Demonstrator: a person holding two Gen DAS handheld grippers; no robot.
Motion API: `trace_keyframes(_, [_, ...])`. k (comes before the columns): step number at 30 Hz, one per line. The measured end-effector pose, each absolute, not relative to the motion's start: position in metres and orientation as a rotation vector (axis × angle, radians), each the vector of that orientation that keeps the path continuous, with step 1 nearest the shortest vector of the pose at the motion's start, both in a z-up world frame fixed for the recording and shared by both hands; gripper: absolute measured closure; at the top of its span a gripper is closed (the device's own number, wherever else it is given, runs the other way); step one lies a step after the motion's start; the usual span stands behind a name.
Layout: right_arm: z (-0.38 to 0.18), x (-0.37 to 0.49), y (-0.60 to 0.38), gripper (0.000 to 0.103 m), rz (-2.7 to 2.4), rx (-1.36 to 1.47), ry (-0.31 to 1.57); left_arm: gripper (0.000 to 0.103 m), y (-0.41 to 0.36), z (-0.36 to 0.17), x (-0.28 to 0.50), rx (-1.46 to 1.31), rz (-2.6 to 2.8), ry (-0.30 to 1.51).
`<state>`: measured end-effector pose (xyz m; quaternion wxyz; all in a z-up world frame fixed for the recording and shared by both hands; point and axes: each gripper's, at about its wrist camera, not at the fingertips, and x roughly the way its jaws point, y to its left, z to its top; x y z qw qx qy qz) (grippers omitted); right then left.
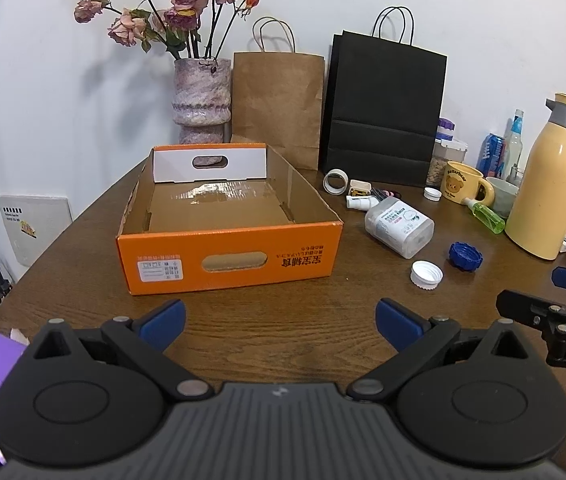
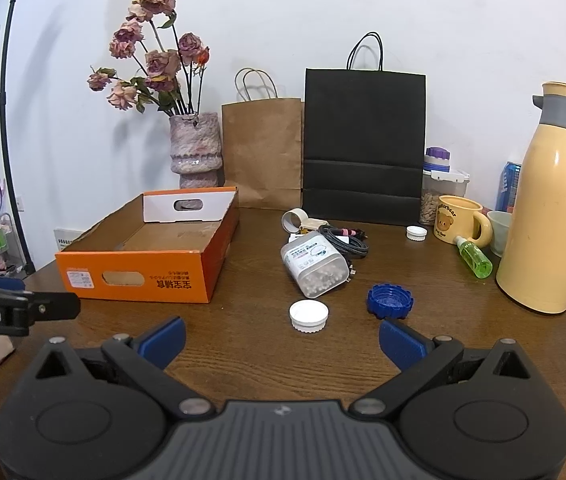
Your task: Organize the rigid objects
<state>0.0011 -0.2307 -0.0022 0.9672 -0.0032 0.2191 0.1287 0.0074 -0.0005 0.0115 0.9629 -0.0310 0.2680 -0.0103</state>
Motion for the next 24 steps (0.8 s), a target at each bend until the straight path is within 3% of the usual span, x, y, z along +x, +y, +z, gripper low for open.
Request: trace_keyframes(24, [0.015, 0.087, -0.227, 0.000, 0.234, 0.013, 0.429, 0.000, 0.036, 0.061, 0.116, -0.119, 0.126, 0.588])
